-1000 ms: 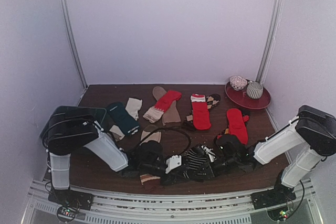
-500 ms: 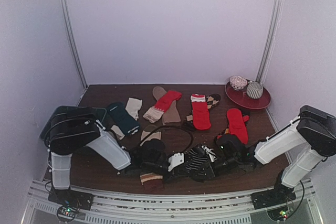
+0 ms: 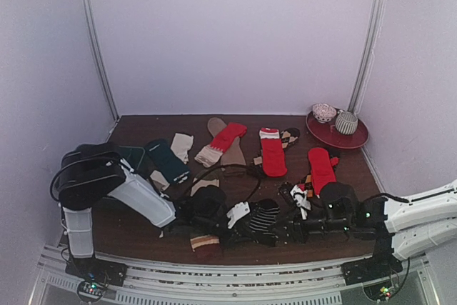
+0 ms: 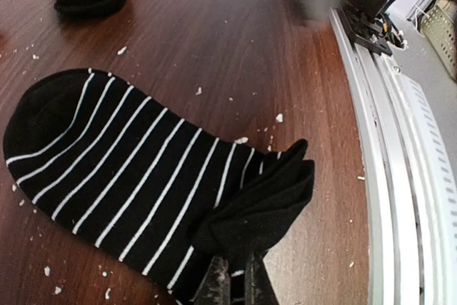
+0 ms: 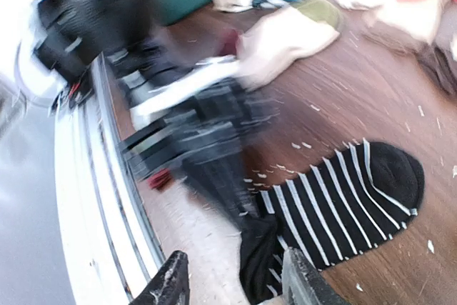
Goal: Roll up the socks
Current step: Roll a pair of socks at the center of the board.
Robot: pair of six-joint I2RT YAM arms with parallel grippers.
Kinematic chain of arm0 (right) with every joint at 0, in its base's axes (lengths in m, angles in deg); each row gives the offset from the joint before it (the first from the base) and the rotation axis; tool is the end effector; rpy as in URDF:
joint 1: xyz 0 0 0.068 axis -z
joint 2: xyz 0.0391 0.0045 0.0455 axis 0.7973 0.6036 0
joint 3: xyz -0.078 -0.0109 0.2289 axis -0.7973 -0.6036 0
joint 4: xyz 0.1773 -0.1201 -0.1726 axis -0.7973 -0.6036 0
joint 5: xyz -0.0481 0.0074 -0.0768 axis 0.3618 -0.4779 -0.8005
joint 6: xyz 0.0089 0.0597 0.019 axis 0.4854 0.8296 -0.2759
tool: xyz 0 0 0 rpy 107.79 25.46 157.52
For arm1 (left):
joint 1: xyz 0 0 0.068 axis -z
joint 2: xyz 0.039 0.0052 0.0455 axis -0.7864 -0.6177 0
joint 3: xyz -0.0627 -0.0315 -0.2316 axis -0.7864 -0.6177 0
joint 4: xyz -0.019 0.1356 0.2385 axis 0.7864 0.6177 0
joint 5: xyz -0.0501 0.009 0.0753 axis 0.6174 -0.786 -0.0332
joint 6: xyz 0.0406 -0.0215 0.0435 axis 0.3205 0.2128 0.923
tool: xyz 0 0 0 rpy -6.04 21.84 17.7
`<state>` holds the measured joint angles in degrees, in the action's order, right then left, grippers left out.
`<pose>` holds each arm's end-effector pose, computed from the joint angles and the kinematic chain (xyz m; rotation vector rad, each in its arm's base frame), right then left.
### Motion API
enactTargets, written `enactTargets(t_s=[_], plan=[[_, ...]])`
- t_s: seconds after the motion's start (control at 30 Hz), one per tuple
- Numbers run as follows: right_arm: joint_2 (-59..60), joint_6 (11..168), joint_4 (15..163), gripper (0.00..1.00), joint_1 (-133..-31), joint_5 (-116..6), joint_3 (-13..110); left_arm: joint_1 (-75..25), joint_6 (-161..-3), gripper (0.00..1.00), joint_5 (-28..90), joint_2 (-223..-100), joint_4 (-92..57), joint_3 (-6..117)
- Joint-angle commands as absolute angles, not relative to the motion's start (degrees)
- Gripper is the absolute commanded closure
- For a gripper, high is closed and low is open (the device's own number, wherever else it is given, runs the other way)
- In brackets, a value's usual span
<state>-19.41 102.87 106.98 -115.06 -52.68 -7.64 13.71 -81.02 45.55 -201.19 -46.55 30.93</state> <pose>0.1103 0.2272 0.1386 -0.8913 1.9711 1.0551 0.1360 -0.3449 0.0402 1.3185 1.9991 -1.1369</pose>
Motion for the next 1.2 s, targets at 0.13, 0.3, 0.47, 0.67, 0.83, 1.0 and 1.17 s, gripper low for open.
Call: enactTargets(t_s=[0.13,0.3,0.47,0.67,0.83,1.0,1.17], plan=[[-15.8,87.6,113.5,0.55,-126.0,-71.2,-11.3,12.0,-86.5,1.00,47.4,-202.9,-32.1,28.5],[-7.4,84.4,116.4,0.55,-128.6,-74.1,-8.6,11.7,-86.7,1.00,48.6,-203.5,-32.7,28.6],[-1.8,82.1,118.4,0.55,-129.3,-74.9,-6.3,11.7,-86.7,1.00,49.1,-204.3,-32.9,28.7],[2.7,80.6,119.2,0.55,-129.6,-74.5,-4.0,11.6,-86.4,1.00,49.3,-204.7,-33.0,28.2],[6.4,82.5,119.3,0.63,-129.7,-76.0,-3.1,11.5,-86.3,1.00,49.8,-204.8,-33.5,28.0],[8.2,85.8,121.9,0.70,-129.5,-78.1,-4.4,11.5,-85.8,1.00,50.3,-204.8,-33.7,27.9],[10.7,88.5,121.5,0.85,-128.9,-78.9,-3.9,11.5,-85.3,1.00,51.0,-204.6,-34.0,27.9]])
